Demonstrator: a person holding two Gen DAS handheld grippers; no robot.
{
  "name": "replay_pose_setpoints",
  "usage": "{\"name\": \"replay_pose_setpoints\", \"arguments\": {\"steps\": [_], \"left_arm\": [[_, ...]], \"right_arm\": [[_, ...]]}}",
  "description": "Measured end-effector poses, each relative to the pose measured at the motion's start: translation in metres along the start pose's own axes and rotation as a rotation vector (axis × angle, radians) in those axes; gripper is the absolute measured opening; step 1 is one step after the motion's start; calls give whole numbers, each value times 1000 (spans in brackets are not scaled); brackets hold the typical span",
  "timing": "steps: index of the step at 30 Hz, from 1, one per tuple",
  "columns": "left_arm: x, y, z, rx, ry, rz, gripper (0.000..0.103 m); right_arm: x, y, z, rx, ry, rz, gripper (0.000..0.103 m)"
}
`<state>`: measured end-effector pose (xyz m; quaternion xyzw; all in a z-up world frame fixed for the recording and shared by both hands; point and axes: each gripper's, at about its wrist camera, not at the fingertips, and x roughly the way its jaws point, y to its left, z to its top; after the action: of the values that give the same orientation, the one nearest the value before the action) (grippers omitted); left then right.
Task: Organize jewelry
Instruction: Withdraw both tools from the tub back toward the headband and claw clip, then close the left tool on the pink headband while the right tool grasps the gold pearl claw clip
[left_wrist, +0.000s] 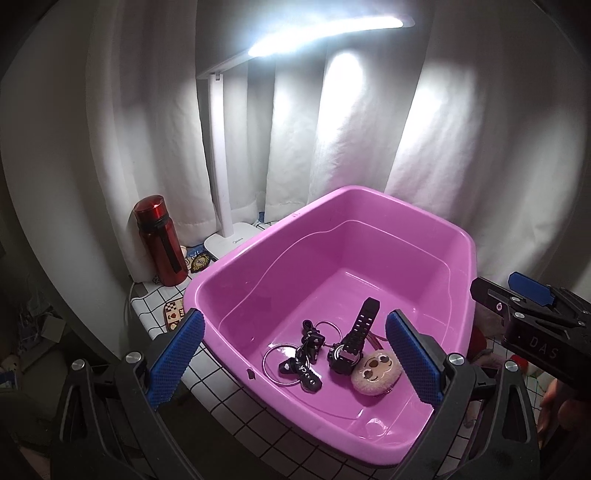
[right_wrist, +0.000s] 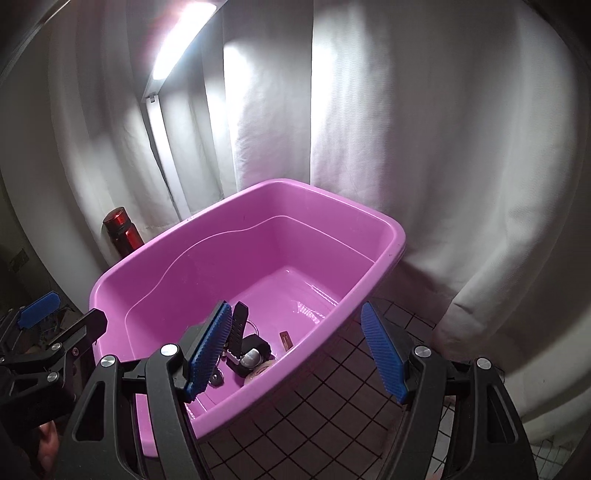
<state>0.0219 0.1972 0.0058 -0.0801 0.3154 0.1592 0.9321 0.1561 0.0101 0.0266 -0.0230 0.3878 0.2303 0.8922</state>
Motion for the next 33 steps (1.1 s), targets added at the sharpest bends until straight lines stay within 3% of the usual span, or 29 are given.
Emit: {"name": "replay_pose_setpoints", "arguments": {"steps": [8,19,24,33], "left_arm": [[-23,-42,-13,28,-20,-116,97],[-42,-123,-51,120,3,-325,97],[-24,-161,-75,176,66,-368,97],[42,-206,-110,261,162,-394,97]], "right_arm": [[-44,-51,-58,104,-4,-49,69],[-114,-163,-181,348,66,-243,73],[-119,-188,-223,431,115,-278,73],[-79,-205,-246,471,178,-279,73]]}}
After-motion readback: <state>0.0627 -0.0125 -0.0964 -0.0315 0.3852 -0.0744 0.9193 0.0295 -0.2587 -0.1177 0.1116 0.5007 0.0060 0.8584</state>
